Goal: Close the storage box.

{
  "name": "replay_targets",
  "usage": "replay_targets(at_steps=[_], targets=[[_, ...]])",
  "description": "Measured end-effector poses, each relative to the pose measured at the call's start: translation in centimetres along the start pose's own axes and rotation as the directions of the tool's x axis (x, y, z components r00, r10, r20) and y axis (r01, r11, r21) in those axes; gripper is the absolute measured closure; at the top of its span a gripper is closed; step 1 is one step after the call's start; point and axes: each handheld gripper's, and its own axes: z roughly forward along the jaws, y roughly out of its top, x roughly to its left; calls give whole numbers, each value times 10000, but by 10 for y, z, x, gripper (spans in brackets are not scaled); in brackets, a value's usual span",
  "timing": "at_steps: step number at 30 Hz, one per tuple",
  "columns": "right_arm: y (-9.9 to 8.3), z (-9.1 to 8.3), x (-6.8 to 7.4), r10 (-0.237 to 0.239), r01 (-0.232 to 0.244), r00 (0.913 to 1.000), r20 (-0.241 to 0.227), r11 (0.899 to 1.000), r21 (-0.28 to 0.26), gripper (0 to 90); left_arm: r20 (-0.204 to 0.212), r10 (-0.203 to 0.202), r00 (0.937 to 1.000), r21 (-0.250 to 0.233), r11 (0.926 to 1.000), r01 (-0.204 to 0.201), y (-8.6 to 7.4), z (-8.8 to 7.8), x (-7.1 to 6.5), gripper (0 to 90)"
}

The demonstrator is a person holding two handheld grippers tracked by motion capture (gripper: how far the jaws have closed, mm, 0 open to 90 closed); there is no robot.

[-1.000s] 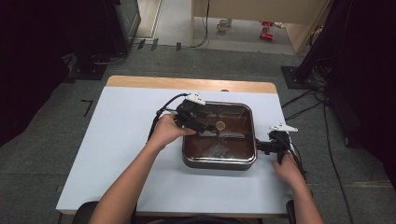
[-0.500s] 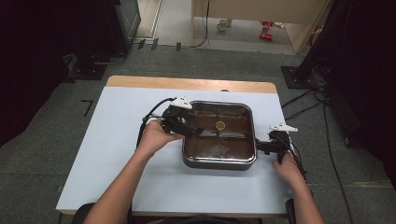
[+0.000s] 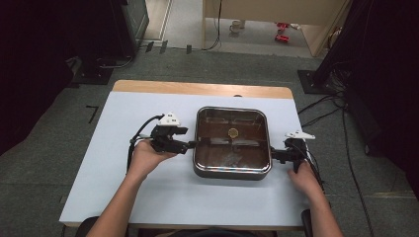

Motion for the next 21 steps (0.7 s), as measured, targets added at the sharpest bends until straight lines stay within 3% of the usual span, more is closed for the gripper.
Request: replay_targets(at_steps=[3, 4, 10, 21], targets=[[0, 0, 0, -2, 2, 10000, 3, 10000, -1, 113, -278, -24, 9996, -24, 10000, 23, -7, -3, 0, 334], [0, 0, 0, 1, -1, 10000, 2, 10000, 1, 113, -604, 8, 9982, 36, 10000, -6, -13, -6, -1, 326], [0, 0, 0, 4, -4, 10000, 0, 10000, -2, 113, -857, -290, 9959, 55, 9995, 296, -31, -10, 0, 327], [0, 0, 0, -4, 4, 10000, 5, 10000, 12, 113, -1690, -594, 9838, -203, 9982, 568, -61, -19, -1, 294]])
